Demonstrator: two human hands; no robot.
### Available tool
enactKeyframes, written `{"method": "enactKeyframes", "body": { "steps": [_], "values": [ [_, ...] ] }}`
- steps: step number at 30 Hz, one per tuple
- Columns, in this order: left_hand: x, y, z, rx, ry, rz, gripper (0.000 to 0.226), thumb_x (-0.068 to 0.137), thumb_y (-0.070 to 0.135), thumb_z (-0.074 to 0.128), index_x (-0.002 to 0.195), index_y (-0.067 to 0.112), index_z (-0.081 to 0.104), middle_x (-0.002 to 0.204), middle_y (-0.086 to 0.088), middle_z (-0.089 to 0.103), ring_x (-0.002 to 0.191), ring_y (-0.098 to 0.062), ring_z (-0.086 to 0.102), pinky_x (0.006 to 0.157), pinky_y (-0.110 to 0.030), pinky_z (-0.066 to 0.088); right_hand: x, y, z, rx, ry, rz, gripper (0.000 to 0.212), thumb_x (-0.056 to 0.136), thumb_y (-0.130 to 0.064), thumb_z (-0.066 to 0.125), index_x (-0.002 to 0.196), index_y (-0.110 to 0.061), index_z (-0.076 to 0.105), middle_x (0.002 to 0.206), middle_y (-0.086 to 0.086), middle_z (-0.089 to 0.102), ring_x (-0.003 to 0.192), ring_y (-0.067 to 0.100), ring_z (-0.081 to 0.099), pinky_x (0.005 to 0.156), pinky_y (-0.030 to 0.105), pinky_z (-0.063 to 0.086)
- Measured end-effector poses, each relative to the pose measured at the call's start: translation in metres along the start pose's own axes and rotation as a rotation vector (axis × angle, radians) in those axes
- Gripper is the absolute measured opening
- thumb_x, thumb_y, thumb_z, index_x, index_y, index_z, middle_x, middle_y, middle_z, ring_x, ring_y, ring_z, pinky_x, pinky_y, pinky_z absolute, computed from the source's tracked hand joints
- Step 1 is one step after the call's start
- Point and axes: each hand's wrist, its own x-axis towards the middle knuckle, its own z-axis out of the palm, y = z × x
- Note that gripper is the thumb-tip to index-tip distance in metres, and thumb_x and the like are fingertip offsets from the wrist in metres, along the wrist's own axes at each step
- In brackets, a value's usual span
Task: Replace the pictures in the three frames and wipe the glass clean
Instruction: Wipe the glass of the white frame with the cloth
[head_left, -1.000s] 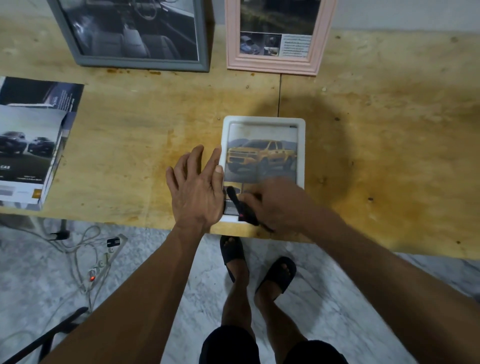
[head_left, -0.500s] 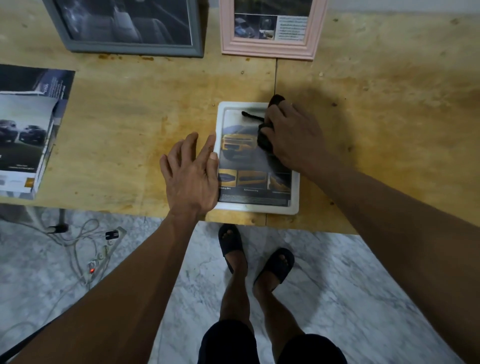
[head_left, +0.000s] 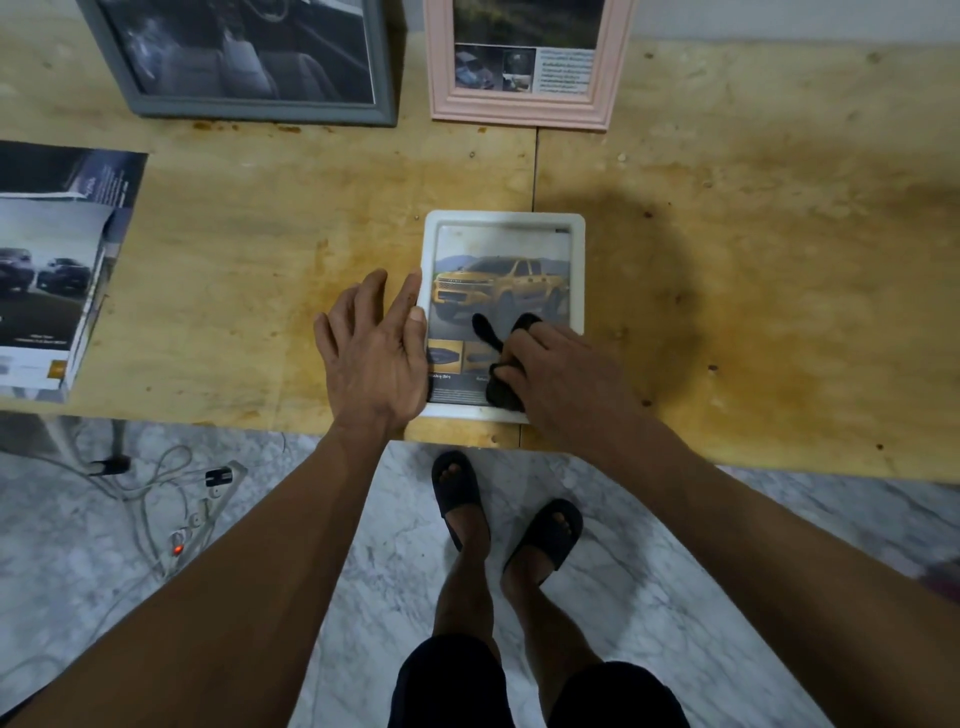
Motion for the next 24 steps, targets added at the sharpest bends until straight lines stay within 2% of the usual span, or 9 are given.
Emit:
{"method": "enactKeyframes", "body": {
  "steps": [3, 4, 7, 9, 12, 17, 19, 22, 24],
  "values": [
    [-0.001, 0.0, 0.0, 0.012, 0.012, -0.001, 0.048, 0.106, 0.044, 0.024, 0.151, 0.036, 0.039, 0.156, -0.001, 0.036, 0.141, -0.028, 0.027, 0.113, -0.059, 0.023, -0.005, -0.01, -0.006, 0.041, -0.038, 0.002, 0.009, 0.082, -0.011, 0.077, 0.08, -0.011, 0.068, 0.078, 0.003, 0.061, 0.07, 0.023, 0.058, 0.054, 0.028, 0.044],
    [-0.001, 0.0, 0.0, 0.015, 0.011, -0.001, 0.048, 0.106, 0.044, 0.024, 0.152, 0.036, 0.039, 0.156, -0.001, 0.035, 0.141, -0.028, 0.027, 0.113, -0.059, 0.023, -0.004, -0.013, -0.005, 0.105, -0.049, 0.058, 0.005, 0.089, -0.015, 0.069, 0.086, -0.011, 0.068, 0.083, 0.003, 0.062, 0.075, 0.023, 0.058, 0.059, 0.027, 0.04],
    [-0.001, 0.0, 0.0, 0.009, 0.004, -0.003, 0.048, 0.107, 0.044, 0.024, 0.152, 0.036, 0.037, 0.157, -0.001, 0.033, 0.143, -0.028, 0.025, 0.114, -0.059, 0.021, 0.002, -0.029, 0.008, 0.23, -0.063, 0.152, 0.021, 0.099, -0.026, 0.052, 0.108, -0.014, 0.066, 0.099, 0.005, 0.059, 0.088, 0.021, 0.052, 0.07, 0.029, 0.037],
    [-0.002, 0.0, 0.0, 0.003, -0.004, -0.007, 0.048, 0.107, 0.044, 0.024, 0.153, 0.038, 0.036, 0.158, -0.001, 0.032, 0.143, -0.028, 0.023, 0.115, -0.059, 0.02, 0.009, -0.043, 0.017, 0.259, -0.089, 0.122, 0.023, 0.098, -0.027, 0.052, 0.113, -0.015, 0.065, 0.104, 0.005, 0.056, 0.093, 0.021, 0.05, 0.075, 0.033, 0.041],
    [-0.002, 0.0, -0.001, -0.007, -0.008, -0.012, 0.047, 0.107, 0.044, 0.025, 0.153, 0.039, 0.036, 0.158, 0.001, 0.031, 0.144, -0.027, 0.023, 0.116, -0.058, 0.019, 0.012, -0.055, 0.021, 0.232, -0.101, 0.081, 0.02, 0.096, -0.028, 0.055, 0.106, -0.015, 0.066, 0.103, 0.005, 0.053, 0.095, 0.022, 0.049, 0.078, 0.035, 0.044],
    [0.0, 0.001, -0.002, -0.006, -0.025, -0.015, 0.047, 0.107, 0.045, 0.024, 0.153, 0.04, 0.035, 0.159, 0.0, 0.031, 0.144, -0.027, 0.022, 0.116, -0.057, 0.018, -0.008, -0.044, 0.011, 0.11, -0.102, 0.044, 0.017, 0.089, -0.024, 0.066, 0.103, -0.018, 0.071, 0.106, 0.005, 0.059, 0.1, 0.025, 0.054, 0.082, 0.039, 0.051],
    [0.0, 0.001, -0.002, -0.007, -0.026, -0.014, 0.047, 0.107, 0.044, 0.025, 0.153, 0.04, 0.035, 0.159, 0.001, 0.031, 0.144, -0.027, 0.023, 0.116, -0.057, 0.019, -0.016, -0.031, 0.001, 0.067, -0.098, 0.025, 0.016, 0.083, -0.02, 0.073, 0.099, -0.017, 0.073, 0.1, 0.006, 0.062, 0.095, 0.026, 0.057, 0.076, 0.031, 0.048],
    [0.0, 0.0, -0.003, -0.008, -0.025, -0.013, 0.046, 0.107, 0.044, 0.025, 0.152, 0.041, 0.036, 0.158, 0.001, 0.032, 0.143, -0.026, 0.024, 0.115, -0.057, 0.02, -0.022, -0.017, -0.016, 0.042, -0.158, 0.015, 0.013, 0.082, -0.016, 0.076, 0.094, -0.013, 0.073, 0.092, 0.005, 0.061, 0.09, 0.024, 0.058, 0.066, 0.022, 0.034],
    [0.0, 0.0, -0.004, -0.006, -0.025, -0.009, 0.046, 0.107, 0.044, 0.025, 0.152, 0.041, 0.035, 0.158, 0.0, 0.032, 0.143, -0.026, 0.024, 0.115, -0.057, 0.02, -0.017, -0.011, -0.024, 0.022, -0.29, 0.016, 0.011, 0.088, -0.017, 0.068, 0.098, -0.015, 0.07, 0.098, 0.004, 0.058, 0.093, 0.021, 0.054, 0.067, 0.022, 0.031]
  ]
}}
